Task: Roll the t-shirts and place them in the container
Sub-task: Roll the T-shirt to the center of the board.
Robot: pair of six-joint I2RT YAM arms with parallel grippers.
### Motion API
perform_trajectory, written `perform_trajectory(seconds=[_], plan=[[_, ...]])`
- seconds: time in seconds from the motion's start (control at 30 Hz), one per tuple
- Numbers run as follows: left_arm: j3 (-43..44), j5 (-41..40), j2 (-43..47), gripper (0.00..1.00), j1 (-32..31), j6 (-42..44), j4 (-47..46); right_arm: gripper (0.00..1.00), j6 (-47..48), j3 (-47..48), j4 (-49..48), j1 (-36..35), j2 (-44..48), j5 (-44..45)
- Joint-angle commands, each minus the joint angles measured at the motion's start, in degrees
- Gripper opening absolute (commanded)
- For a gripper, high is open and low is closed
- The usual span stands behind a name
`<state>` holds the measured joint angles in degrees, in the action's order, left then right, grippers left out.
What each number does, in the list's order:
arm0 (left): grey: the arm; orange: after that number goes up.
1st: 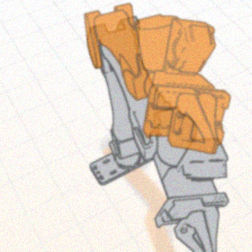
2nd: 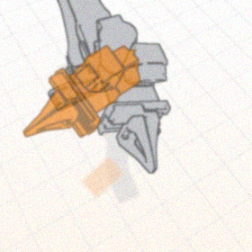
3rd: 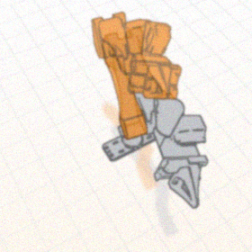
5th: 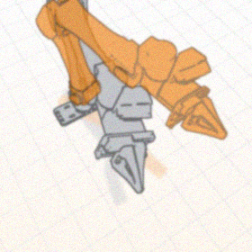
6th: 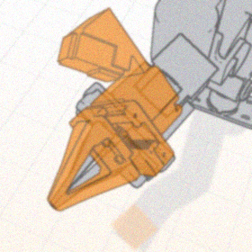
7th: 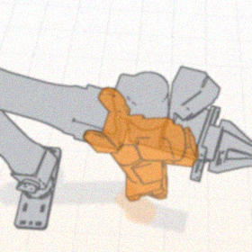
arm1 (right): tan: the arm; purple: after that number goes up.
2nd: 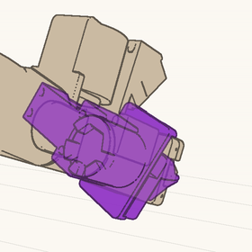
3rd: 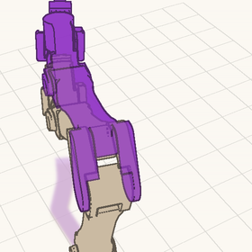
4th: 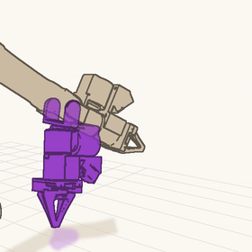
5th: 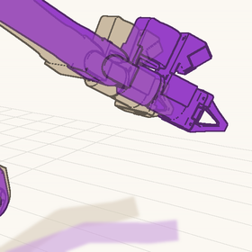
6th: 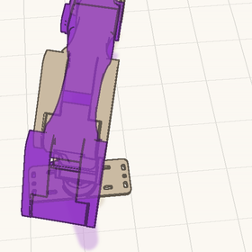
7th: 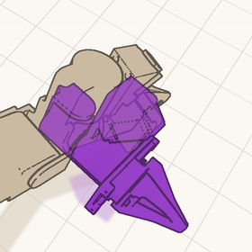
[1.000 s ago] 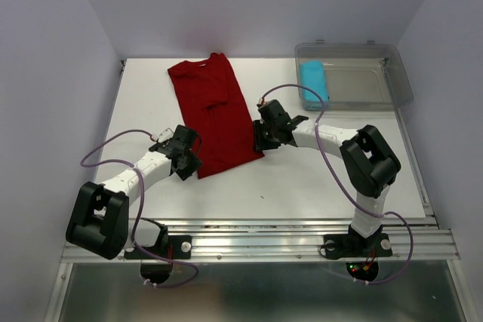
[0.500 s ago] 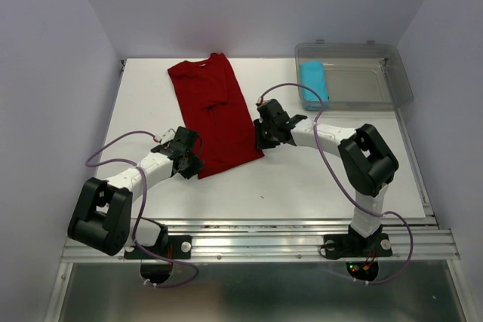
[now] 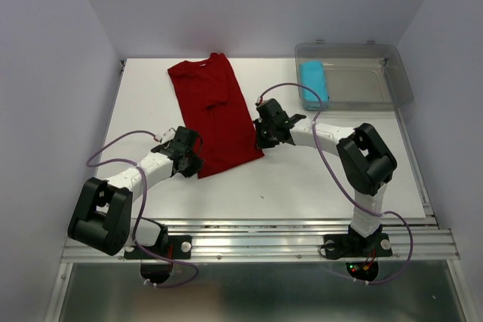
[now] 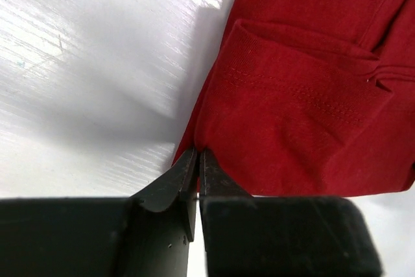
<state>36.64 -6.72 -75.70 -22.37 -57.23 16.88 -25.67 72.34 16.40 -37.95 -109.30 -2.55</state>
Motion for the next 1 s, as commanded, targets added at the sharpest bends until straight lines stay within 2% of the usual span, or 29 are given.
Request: perform_trajectory(seconds=[0.0,0.13,0.23,0.3,0.33,0.43,0.5,0.57,0.6,0.67,0.8,0.97], plan=[[-0.3,-0.9,1.0,0.11,0.3,0.5,0.0,0.01,0.4,1.7,-0.4,-0.3,0.9,0.6],[0.3,-0.9,2.3,0.03,0.3,0.6,1.3,0.01,-0.1,0.1,-2.0,-0.3,3.0,1.5],[0.4,-1.0,4.0,0.03,0.3,0.6,1.7,0.01,-0.1,-0.6,-2.5,-0.3,4.3,1.8],[0.4,-1.0,4.8,0.11,0.3,1.0,1.7,0.01,-0.3,-0.8,-2.7,-0.3,4.7,1.9],[0.3,-1.0,4.9,0.23,0.3,1.2,1.7,0.01,-0.3,-0.8,-2.8,-0.3,4.9,2.0],[0.0,-1.0,5.1,0.38,0.3,1.3,1.7,0.01,-0.3,-0.7,-2.9,-0.3,4.6,1.8],[-0.3,-0.8,5.0,0.39,0.3,1.3,1.2,0.02,-0.5,-0.5,-2.8,-0.3,4.2,1.8],[-0.7,-0.7,4.9,0.39,0.3,1.2,0.6,0.15,-0.7,-0.4,-2.8,-0.3,3.6,1.8],[-0.8,-0.7,4.9,0.39,0.3,1.2,0.4,0.28,-0.8,-0.3,-2.7,-0.3,3.4,1.8],[-1.0,-0.7,4.7,0.39,0.3,1.2,0.0,0.36,-1.0,-0.1,-2.7,-0.3,2.9,1.8],[-0.8,-0.8,3.9,0.39,0.3,1.3,-0.4,0.40,-1.0,0.4,-2.8,-0.3,2.1,2.0],[-0.7,-0.7,2.9,0.37,0.3,1.6,-0.8,0.40,-1.1,1.1,-2.7,-0.3,1.3,2.1]])
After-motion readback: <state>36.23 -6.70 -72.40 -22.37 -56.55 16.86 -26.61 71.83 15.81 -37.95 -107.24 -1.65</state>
